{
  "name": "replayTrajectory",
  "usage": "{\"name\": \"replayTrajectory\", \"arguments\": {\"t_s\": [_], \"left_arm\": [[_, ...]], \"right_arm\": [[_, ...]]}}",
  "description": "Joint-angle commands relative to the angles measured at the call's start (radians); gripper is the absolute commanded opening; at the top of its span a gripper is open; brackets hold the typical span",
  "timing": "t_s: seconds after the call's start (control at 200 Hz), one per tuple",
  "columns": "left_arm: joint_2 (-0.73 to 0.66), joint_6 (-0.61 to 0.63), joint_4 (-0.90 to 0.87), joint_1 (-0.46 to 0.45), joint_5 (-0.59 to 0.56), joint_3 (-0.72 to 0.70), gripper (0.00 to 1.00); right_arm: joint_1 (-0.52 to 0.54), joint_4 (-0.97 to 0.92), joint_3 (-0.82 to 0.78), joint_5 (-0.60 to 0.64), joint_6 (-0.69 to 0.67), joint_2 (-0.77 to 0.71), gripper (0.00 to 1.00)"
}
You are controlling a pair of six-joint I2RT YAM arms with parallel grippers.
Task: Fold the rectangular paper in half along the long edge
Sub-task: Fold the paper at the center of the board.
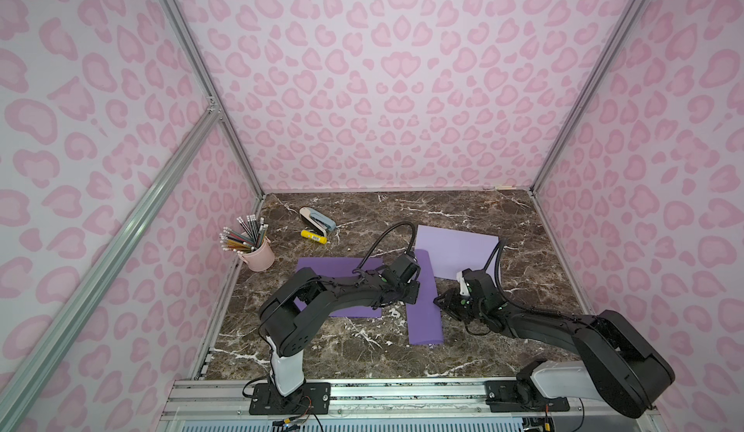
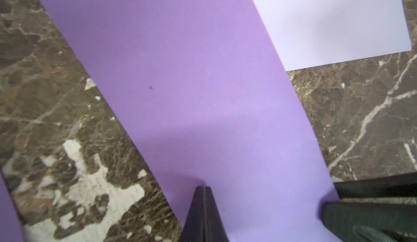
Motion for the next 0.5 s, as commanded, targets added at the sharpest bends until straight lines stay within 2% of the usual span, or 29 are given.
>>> {"name": "replayTrajectory", "arguments": {"t_s": [0.0, 0.12, 0.295, 0.4, 0.495], "left_arm": [[0.012, 0.005, 0.043, 0.001, 0.004, 0.012, 0.04], [0.028, 0.006, 0.048, 0.001, 0.007, 0.013, 0.04], [0.035, 0.000, 0.058, 0.001, 0.011, -0.002, 0.04], [0.033, -0.002, 0.059, 0.002, 0.014, -0.009, 0.04], [0.031, -0.004, 0.060, 0.002, 0.012, -0.016, 0.04]], "right_arm": [[0.001, 0.001, 0.003, 0.002, -0.019, -0.007, 0.31], [0.002, -0.047, 0.018, 0.019, -0.042, -0.029, 0.30], [0.004, -0.152, 0.055, 0.076, -0.078, -0.137, 0.27], [0.004, -0.167, 0.070, 0.082, -0.092, -0.165, 0.20], [0.006, -0.127, 0.081, 0.038, -0.111, -0.129, 0.13]]}}
